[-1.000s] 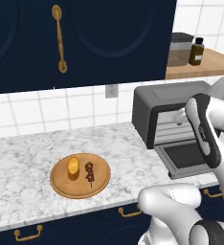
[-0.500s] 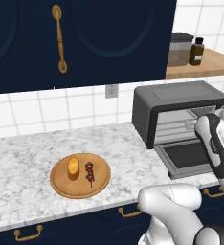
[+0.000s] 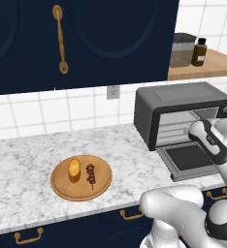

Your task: Pick up the kebab skewer and baguette bread, and place them inside the toaster oven. Close the toaster oven door and start by setting the timer.

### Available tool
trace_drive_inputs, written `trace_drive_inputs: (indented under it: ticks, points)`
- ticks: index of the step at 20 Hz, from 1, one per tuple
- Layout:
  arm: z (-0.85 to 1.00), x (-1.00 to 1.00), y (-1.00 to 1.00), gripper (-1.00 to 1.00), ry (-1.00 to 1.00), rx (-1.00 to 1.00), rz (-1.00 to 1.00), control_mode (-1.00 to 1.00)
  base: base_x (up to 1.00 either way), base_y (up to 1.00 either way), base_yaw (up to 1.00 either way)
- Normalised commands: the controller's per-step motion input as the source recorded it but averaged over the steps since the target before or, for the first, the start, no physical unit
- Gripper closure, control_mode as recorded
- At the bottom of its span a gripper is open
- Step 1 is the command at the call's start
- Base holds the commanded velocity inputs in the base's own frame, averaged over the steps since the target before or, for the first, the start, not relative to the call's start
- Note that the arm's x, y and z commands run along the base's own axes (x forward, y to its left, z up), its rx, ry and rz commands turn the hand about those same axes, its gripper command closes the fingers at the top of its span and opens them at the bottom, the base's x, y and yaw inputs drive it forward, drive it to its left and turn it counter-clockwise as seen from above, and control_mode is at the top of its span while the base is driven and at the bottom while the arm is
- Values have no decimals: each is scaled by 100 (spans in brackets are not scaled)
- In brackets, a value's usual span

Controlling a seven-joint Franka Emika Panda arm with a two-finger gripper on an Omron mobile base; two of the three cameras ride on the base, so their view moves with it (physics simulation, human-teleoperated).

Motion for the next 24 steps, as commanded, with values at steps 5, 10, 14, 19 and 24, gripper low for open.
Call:
trace_drive_inputs:
  ticks: [5, 10, 14, 19, 24]
  points:
    - [-10, 56, -4, -100, -4, 0, -5, -100, 0, 0, 0]
    - [-11, 2, -24, -100, -21, 0, 1, -100, 0, 0, 0]
    - [0, 6, -5, -100, -7, 0, 0, -100, 0, 0, 0]
    - [0, 25, 0, -100, 0, 0, -1, -100, 0, 0, 0]
    - [0, 24, 0, -100, 0, 0, 0, -100, 0, 0, 0]
